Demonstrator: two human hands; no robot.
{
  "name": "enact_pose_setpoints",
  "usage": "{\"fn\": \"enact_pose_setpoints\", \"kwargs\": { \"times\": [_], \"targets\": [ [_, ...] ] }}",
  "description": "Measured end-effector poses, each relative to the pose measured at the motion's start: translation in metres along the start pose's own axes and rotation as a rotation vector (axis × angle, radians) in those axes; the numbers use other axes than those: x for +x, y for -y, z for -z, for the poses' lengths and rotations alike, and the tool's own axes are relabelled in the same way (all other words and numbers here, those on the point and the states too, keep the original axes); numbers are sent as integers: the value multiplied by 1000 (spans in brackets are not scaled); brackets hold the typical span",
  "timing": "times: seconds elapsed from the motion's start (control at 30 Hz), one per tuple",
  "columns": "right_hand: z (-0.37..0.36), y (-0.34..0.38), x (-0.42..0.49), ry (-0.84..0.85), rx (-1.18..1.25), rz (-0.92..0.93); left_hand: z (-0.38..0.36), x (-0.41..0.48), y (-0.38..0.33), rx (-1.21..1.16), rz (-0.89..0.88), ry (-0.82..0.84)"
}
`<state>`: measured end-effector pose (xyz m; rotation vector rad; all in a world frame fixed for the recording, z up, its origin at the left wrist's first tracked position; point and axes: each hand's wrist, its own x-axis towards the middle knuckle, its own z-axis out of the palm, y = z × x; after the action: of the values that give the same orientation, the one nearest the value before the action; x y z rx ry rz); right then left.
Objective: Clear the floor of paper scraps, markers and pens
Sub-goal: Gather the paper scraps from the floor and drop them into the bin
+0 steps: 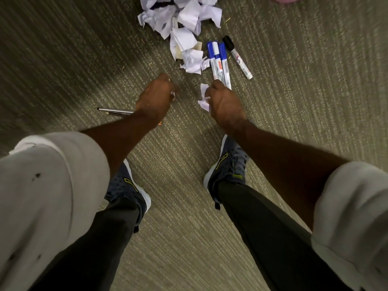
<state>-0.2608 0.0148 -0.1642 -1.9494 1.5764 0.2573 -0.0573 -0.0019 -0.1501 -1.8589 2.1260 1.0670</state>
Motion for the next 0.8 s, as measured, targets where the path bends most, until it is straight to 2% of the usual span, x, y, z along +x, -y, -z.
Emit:
{"fn": "enact_pose_setpoints", "kwargs": {
  "times": [0.17,0.4,0.6,0.7,0.8],
  "targets": [
    [66,14,-19,-42,36,-31,61,-14,-33,-43,25,-45],
    [189,17,-35,-130,67,-99,157,-25,-94,-102,-19,-17],
    [290,0,-40,-302,74,-202,226,-4,-165,-172,-68,-105],
    [331,-12,-38,-379,205,-236,252,17,-206,-297,-71,-166],
    [356,-35,-30,-455,276,-301,265,42,-250,-519,-27,-166]
  ]
}}
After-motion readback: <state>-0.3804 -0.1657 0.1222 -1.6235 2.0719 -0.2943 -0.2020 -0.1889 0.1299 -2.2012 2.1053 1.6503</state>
